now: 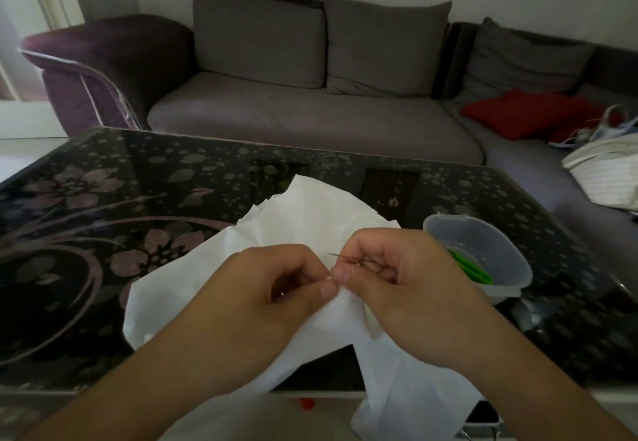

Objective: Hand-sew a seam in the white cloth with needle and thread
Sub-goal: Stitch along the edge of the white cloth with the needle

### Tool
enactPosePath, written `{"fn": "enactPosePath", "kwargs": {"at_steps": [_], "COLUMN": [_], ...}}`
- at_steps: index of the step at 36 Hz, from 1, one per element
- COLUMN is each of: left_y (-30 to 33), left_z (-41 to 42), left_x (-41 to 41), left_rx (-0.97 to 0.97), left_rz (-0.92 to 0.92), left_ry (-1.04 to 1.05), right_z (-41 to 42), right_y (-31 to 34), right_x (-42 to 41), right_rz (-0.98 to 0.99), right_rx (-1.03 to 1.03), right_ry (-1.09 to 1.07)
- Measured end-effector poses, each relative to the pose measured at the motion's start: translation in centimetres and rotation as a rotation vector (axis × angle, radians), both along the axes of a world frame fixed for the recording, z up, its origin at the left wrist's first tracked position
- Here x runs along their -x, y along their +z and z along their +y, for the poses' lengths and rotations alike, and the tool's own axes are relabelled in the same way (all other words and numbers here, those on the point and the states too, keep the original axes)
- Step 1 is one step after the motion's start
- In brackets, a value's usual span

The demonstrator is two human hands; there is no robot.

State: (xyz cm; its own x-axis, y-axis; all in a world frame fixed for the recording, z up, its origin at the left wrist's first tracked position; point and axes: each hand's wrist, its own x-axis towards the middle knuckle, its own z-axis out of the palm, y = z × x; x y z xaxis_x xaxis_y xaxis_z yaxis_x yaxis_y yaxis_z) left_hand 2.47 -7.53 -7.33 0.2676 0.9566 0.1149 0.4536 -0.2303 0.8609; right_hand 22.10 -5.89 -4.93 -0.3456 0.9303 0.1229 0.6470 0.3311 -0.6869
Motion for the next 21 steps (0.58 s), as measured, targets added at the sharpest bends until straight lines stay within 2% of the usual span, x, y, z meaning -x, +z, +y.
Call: {"fn": "enactPosePath", "kwargs": {"at_steps": [7,11,21], "left_y": [0.2,0.4,1.5], "left_z": [0.0,-0.2,0.1], "left_x": [-0.2,-0.1,0.1], "left_rx": [0.023,0.032,0.119], "left_rz": [0.018,-0.037,-0.166], "left_ry": [0.051,0.061,0.001], "right_z": [0.2,0.1,0.4], "right_y": [0.4,0.7,1.6], "right_x": [0.1,-0.1,-0.6], "right_rz": [-0.017,0.076,0.124], "right_rx": [0.042,0.131,0.14], "right_ry": [-0.02,0.018,-0.035]}}
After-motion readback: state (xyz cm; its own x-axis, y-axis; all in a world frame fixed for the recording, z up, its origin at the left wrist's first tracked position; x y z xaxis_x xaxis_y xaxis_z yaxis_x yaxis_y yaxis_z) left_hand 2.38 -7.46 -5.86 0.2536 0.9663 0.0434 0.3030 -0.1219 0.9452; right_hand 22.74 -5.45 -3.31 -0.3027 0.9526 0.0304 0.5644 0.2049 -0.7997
